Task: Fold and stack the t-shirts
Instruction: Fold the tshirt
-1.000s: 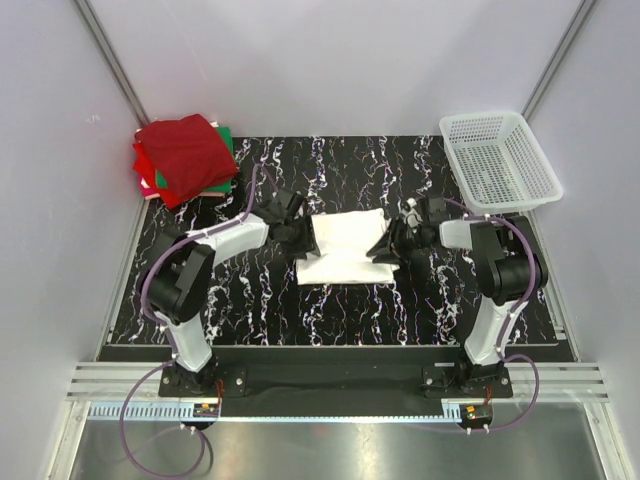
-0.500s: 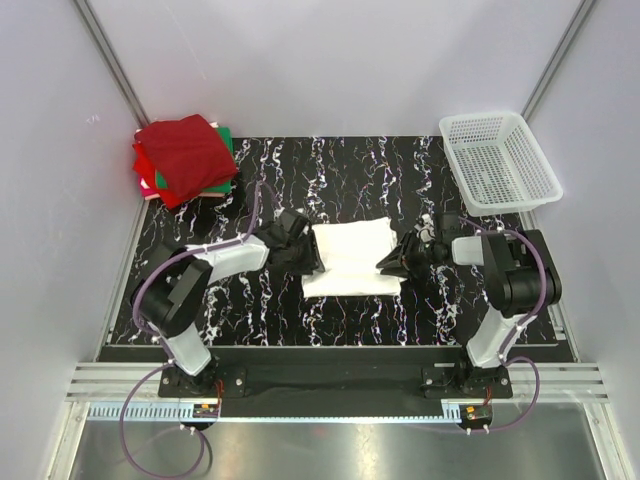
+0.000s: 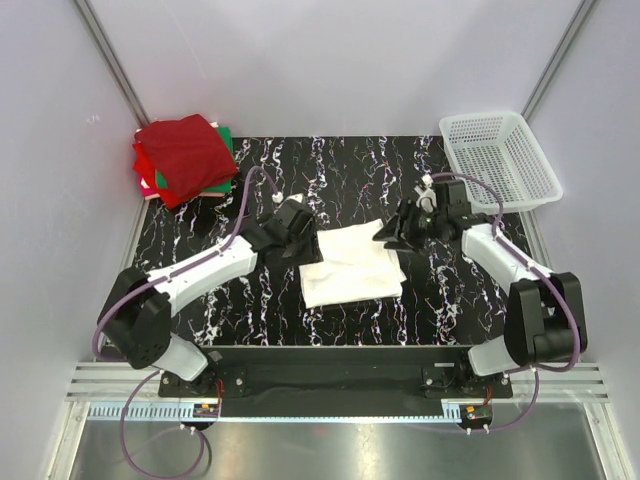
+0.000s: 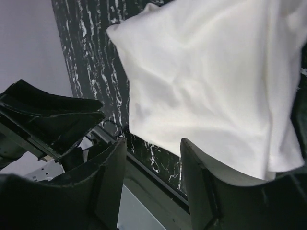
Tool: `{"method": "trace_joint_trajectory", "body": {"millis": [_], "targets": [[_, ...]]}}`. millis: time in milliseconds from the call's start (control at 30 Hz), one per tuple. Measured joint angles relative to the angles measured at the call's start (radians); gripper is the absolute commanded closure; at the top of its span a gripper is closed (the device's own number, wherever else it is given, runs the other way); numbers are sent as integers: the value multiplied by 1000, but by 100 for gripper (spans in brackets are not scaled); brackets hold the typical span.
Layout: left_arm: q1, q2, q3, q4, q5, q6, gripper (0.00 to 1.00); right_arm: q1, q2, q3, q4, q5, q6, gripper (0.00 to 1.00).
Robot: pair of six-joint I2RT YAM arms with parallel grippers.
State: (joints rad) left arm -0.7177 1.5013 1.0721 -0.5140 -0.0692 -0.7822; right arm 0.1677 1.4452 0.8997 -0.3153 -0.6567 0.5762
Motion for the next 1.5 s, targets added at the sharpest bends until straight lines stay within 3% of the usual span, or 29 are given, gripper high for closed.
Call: {"method": "trace_joint_trajectory", "body": {"millis": [133, 300, 433, 800, 1067, 1200, 1400, 1500], "targets": [[-17, -35, -57, 58, -3, -24, 53, 77, 96, 132, 2, -25, -16, 47], [-31, -26, -133, 120, 6, -50, 54, 136, 338, 272, 38, -109, -30, 60], [-43, -1, -162, 195, 25, -71, 54, 138, 520, 355, 41, -152, -35, 65], [-111, 59, -278, 332, 40, -132, 55, 120, 836, 660, -2, -200, -64, 67], [-111, 67, -304, 385, 39, -161, 57, 42, 911, 698, 27, -279, -2, 68], [-113, 72, -282, 355, 34, -160, 55, 23, 912, 697, 42, -280, 9, 65], [-133, 59, -168, 169, -11, -137, 52, 22, 894, 755, -42, -245, -5, 48], [-140, 5, -109, 82, -35, -129, 50, 22, 806, 772, -122, -198, -26, 41]]}}
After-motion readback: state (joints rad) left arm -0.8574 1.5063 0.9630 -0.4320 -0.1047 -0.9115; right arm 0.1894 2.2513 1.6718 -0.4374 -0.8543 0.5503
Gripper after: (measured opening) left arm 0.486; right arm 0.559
